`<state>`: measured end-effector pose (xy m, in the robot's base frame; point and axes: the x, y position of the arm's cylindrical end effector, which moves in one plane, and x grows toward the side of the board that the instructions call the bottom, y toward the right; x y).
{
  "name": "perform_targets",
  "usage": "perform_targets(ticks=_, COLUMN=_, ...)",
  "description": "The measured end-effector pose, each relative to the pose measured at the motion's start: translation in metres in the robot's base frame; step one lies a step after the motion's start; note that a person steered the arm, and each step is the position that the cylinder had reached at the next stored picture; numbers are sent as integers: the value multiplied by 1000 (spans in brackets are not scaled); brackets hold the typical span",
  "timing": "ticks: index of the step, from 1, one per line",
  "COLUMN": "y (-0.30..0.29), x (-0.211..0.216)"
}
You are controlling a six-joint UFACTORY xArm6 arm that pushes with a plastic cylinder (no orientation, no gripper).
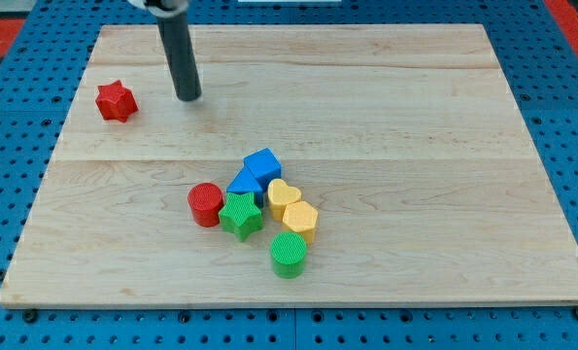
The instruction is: Slide the red star into the group of blocks
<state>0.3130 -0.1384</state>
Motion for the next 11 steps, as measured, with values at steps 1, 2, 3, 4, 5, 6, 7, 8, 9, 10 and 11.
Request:
perform_targets(ticks=1, y=-46, x=-50)
perform_targets(ticks=2, y=-136, x=-50)
perform_targets(ticks=3, y=-154, x=-10)
perform_targets(ticks=4, y=-124, x=37)
perform_targets(ticks=5, y=-104, x=51)
perform_targets(ticks=6, y=-104, x=50)
perform_targets(ticks=7, y=-135, x=32)
perform_targets(ticks=8, y=-128, x=13)
perform_targets(ticks=9, y=-38, x=54)
perform_targets(ticks=10, y=9, x=127)
perform_targets(ticks=11, y=41, x=166)
